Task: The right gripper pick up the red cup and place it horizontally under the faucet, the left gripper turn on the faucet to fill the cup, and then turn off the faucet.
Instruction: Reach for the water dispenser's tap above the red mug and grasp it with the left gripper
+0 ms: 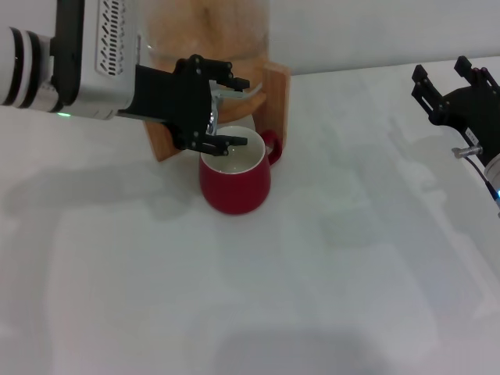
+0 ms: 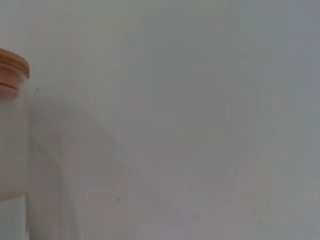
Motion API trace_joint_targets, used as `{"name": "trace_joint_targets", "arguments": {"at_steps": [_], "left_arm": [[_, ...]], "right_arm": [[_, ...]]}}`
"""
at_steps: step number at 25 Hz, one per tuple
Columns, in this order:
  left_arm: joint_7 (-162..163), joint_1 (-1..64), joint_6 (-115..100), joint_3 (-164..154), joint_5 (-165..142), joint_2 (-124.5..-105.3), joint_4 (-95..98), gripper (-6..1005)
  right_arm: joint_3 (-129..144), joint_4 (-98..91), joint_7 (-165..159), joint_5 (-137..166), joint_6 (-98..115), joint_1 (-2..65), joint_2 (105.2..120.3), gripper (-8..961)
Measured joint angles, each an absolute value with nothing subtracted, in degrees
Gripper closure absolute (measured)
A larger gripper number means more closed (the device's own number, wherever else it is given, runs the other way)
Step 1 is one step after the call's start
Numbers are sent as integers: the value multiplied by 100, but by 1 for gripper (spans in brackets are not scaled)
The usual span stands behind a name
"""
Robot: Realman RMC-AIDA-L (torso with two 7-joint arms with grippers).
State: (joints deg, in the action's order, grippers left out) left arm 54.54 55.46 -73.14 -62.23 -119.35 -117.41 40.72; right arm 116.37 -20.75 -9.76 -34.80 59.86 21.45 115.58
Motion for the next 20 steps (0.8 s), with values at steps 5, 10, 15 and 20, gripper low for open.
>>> {"name": "trace_joint_targets", "arguments": {"at_steps": [5,10,15,20], "left_arm": [[5537,5431,-7327,-6231,-12062,-11767,4268,259],[5590,5414,-7391,-6231,-12090,-11776,4314,259],[5634,5408,-7445,-6231,-12094,-11774,4331,257],[5658,5349,-7475,-6238,-12128,-11776,4407,255]], "right_arm": [[11631,-2075,-975,-3480,5986,2145,11557,249],[11634,-2074,-975,-3480,5986,2144,11557,249],[11648,-2074,-975,-3480,5986,2144,11557,249],[11659,-2074,-976,-3480,5986,2144,11557,249]]}}
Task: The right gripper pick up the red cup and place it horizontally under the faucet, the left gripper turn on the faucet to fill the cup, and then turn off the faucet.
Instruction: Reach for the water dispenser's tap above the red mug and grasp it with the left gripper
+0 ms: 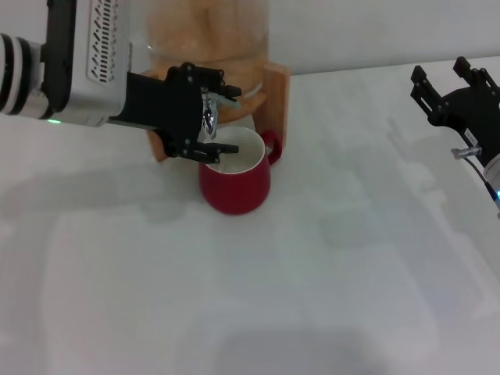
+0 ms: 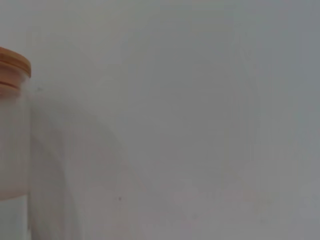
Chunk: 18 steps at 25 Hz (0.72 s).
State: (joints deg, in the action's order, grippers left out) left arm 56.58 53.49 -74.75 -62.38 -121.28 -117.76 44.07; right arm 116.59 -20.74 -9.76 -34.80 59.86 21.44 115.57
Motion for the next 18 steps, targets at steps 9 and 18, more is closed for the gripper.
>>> {"name": "trace_joint_targets", "arguments": {"at_steps": [9,18], "left_arm": [[5821,5147,-7614,-6296,-12183,-11793,4772,256],[5888,5045,-7718,-6296,-12215,-11813,4998,257]], "right_arm": [[11663,-2083,-975,-3480,5988,2155,11557,249],[11671,-2128,-976,-3468,5994,2160,11557,250]]}}
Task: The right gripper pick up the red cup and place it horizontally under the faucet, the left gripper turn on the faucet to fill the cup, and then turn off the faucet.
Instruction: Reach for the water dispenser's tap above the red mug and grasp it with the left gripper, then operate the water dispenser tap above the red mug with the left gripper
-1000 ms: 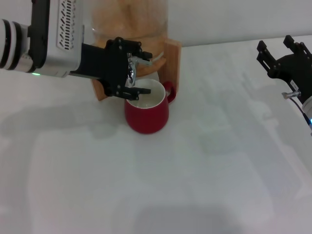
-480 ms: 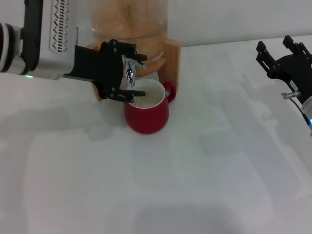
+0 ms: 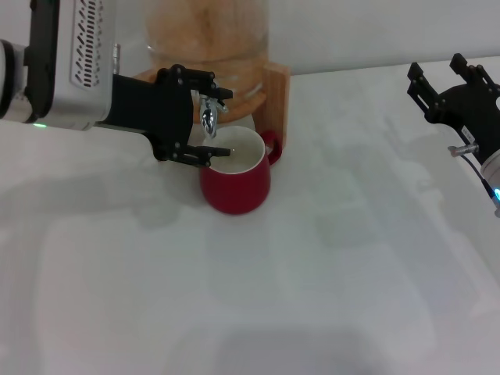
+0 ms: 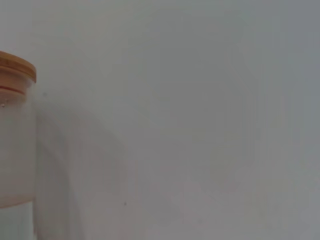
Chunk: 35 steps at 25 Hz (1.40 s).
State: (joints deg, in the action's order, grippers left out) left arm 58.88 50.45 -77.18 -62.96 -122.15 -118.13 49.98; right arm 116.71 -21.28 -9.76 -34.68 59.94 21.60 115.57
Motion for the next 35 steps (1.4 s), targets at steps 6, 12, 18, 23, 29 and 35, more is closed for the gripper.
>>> {"name": "trace_joint_targets", "arguments": {"at_steps": [6,12,18,23,29,35], "left_arm": [[5941,5025,-7784,-6293,-12226,-11821,5068,257],[5922,4974,-7793,-6253,-12221,-11844,5165,258],[5880,4902,-7589,-6237,-12198,-11881,5354,258],[5950,4792,-7577,-6243,-12120,-11892,5620,258],[6403,4090,-7632,-6718,-11598,-11929,6543,259],[6751,3121,-7629,-7027,-10745,-11942,7390,259]], "right_arm": [[11672,-2136,-975,-3460,5995,2162,11558,250],[11710,-2137,-975,-3448,5995,2158,11558,250],[11733,-2146,-975,-3452,5994,2153,11557,250],[11733,-2154,-975,-3454,5994,2151,11557,250],[11738,-2154,-1011,-3455,6005,2147,11557,250],[11845,-2154,-1115,-3445,6111,2134,11558,250]]}}
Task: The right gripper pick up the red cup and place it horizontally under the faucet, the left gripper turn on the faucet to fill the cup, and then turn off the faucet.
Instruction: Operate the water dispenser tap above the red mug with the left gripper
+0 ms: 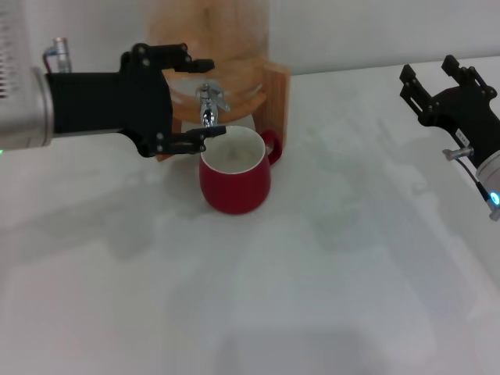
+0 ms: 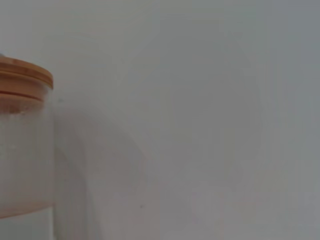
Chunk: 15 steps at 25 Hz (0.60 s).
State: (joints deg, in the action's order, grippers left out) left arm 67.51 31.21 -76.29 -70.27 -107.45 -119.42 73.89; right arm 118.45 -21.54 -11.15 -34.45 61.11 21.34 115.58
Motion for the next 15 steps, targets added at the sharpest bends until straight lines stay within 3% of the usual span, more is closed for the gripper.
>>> {"name": "trace_joint_targets", "arguments": {"at_steps": [8,15], "left_arm": [[6544,2053,-7189,-7044,-9087,-11958,7324,260],[5545,1703,-6927,-7069,-7217,-11967,6020,260]], "right_arm": [[12036,-2205,-1146,-3444,6290,2082,11554,251],[12049,-2212,-1204,-3421,6361,2074,11541,251]]}}
